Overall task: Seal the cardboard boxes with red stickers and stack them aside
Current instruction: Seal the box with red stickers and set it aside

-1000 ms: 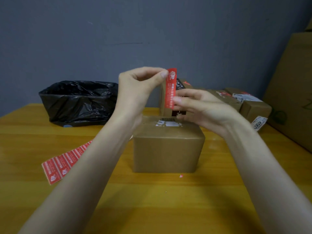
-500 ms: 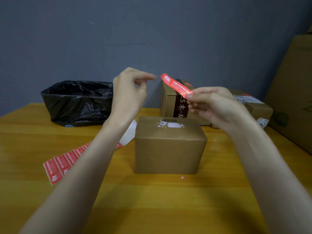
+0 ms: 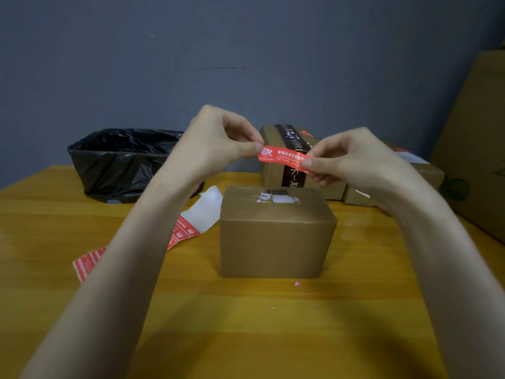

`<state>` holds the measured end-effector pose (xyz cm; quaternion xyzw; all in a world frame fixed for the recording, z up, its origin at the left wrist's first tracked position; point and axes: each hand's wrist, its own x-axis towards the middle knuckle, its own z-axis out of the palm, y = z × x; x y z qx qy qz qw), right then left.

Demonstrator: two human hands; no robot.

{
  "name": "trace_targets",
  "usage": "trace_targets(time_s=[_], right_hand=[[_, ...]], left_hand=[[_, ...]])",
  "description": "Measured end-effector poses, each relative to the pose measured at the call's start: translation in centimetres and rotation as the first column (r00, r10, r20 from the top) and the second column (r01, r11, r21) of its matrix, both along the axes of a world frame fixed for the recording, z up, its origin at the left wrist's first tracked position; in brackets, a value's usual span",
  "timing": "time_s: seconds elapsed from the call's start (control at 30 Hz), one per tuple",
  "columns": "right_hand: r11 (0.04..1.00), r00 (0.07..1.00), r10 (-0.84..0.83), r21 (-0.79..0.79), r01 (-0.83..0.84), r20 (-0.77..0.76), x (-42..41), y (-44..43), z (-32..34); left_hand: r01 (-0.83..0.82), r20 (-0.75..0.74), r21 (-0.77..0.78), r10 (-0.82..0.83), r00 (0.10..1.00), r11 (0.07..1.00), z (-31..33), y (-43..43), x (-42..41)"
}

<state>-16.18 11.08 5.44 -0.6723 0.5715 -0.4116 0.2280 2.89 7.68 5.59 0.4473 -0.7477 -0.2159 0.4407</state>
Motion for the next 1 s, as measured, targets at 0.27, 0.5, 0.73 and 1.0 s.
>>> trace_targets(time_s=[0.27, 0.5, 0.73, 1.0], right_hand=[[0.998, 0.999, -0.051, 0.023, 0.051, -0.019, -0.1, -0.2, -0.2], [0.996, 0.999, -0.033, 0.087, 0.031, 0.021, -0.5, -0.8, -0.5], [0.980, 0.967, -0.075, 0.195, 0.028, 0.242, -1.1, -1.6, -1.5], [0.952, 0.992, -0.123, 0.282, 0.117, 0.003, -0.7, -1.7, -1.5]], left_hand=[[0.010, 0.115, 0.016, -0.011, 0.993, 1.000, 0.1, 0.2, 0.1], [-0.002, 0.130, 0.103, -0.011, 0.991, 0.995, -0.1, 0.1, 0.1], [-0.035, 0.072, 0.177, 0.023, 0.997, 0.984, -1.0, -0.7, 0.1], [-0.018, 0.111, 0.252, -0.011, 0.994, 0.968, -1.3, -1.2, 0.0]])
